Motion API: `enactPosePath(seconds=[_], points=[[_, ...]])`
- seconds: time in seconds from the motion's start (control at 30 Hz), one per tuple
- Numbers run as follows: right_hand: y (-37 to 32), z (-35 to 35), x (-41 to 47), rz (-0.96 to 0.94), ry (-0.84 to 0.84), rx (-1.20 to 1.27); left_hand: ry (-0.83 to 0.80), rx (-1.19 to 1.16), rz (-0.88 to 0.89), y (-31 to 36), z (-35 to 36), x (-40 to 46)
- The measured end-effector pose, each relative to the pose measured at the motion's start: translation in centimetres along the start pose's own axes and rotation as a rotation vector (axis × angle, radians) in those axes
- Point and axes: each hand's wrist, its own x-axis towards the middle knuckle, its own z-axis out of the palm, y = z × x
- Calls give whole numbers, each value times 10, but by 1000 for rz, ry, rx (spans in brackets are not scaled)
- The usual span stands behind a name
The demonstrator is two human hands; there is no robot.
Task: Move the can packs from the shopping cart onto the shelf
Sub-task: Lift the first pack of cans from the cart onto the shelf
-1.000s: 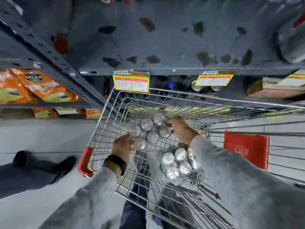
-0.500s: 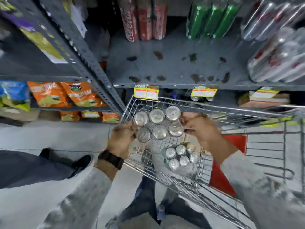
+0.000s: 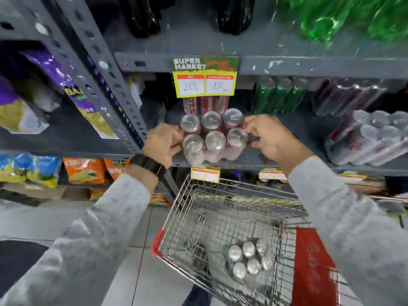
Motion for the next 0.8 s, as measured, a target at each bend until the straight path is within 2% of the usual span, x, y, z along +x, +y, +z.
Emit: enactPosePath(seconds=[0.17,0.37,0.53,0.67,0.73,0.8], points=[[-14,17,48,36,23,-68,92,45,-11,9,14,43],[-3,17,86,60,60,-116,-9,70,-22,10,12,70],[9,9,81,-3,32,-170,10,-107,-42,3,8,57],[59,-15,35,-297,153,-41,114,-169,113,-39,-1,15],[102,-31,7,-340,147,-26,153,-152,171,-78,-3,-12],[154,-49,-13,-282,137,-13,135,-126,80,-124,0,-31]])
